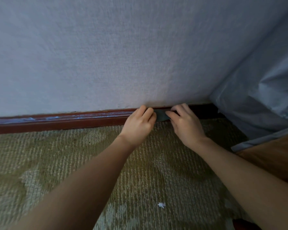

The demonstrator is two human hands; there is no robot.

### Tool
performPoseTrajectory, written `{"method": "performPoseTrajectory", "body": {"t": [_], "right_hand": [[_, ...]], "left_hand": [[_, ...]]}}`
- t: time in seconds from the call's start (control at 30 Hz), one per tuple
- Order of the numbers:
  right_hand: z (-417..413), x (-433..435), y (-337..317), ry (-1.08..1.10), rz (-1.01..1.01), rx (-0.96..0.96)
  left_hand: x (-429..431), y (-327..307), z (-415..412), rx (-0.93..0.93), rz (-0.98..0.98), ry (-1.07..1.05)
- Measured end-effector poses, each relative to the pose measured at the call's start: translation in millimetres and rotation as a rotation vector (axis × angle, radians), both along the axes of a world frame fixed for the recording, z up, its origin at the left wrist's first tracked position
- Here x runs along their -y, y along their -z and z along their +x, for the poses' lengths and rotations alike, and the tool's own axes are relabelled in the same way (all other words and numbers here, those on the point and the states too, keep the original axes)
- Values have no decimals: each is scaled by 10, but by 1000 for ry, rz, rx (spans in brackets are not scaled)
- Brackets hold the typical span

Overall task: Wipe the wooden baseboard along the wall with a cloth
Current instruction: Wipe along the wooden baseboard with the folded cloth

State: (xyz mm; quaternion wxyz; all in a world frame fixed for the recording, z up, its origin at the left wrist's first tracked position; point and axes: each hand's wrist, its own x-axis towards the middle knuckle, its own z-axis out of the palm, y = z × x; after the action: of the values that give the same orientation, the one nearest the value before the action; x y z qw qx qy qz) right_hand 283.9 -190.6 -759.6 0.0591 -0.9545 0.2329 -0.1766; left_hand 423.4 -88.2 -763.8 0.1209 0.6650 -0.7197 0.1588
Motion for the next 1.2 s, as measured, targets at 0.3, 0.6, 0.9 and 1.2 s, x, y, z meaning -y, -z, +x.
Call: {"method": "performPoseTrajectory", "body": {"t": [0.3, 0.6, 0.9, 1.2], "right_hand": [[94, -52, 35, -28, -3, -7], [108, -58, 50, 12, -7, 29], [165, -134, 84, 36, 31, 69], [81, -30, 26, -27, 104, 54]], "left_hand": [[-95, 92, 99, 59, -64, 41], [-55, 93, 143, 55, -98, 64], [-97, 101, 180, 102, -48, 83], [-59, -48, 131, 101, 42, 85]]}}
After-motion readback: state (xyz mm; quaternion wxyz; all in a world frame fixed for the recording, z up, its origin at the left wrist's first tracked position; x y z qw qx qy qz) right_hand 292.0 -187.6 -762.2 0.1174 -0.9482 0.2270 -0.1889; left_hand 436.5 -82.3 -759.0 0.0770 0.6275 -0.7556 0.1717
